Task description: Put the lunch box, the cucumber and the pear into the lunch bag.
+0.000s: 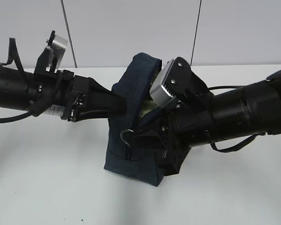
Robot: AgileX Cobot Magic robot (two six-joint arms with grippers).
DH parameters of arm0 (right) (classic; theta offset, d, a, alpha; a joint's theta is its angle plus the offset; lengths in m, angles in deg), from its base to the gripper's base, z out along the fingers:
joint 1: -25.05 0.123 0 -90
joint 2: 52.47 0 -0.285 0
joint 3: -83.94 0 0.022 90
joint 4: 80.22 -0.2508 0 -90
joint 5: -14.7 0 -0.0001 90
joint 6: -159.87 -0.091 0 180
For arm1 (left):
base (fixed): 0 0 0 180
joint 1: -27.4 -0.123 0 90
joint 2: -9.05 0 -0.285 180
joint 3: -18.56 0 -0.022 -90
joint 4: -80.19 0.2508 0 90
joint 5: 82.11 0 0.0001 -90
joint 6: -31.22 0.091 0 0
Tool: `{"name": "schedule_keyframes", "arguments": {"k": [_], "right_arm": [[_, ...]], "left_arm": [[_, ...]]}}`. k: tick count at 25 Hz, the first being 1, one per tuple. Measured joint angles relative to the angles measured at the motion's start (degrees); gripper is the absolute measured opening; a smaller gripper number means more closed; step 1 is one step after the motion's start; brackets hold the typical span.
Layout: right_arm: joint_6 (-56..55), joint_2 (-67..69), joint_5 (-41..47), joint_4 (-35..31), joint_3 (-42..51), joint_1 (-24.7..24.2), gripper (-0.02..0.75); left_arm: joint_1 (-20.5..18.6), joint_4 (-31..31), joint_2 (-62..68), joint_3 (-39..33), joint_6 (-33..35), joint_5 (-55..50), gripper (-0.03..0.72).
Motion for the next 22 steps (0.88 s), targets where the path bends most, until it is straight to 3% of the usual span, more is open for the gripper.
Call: {"name": "schedule_keyframes", "arguments": {"k": [6, 16, 22], "right_arm": [[0.00, -4.03, -1.74, -0.67, 0.23, 0.00, 0.006], [6.31, -6.22, -5.58, -10.00, 0.36, 0.00, 0.006], [7.04, -6.22, -9.76, -11.25, -1.33, 0.00, 0.006]], "left_arm": [[0.00, 0.55, 0.00, 0.00, 0.00, 0.06, 0.366], [0.00, 0.68, 0.00, 0.00, 0.00, 0.33, 0.366], [0.00, 2.26, 0.00, 0.00, 0.00, 0.18, 0.329]]}}
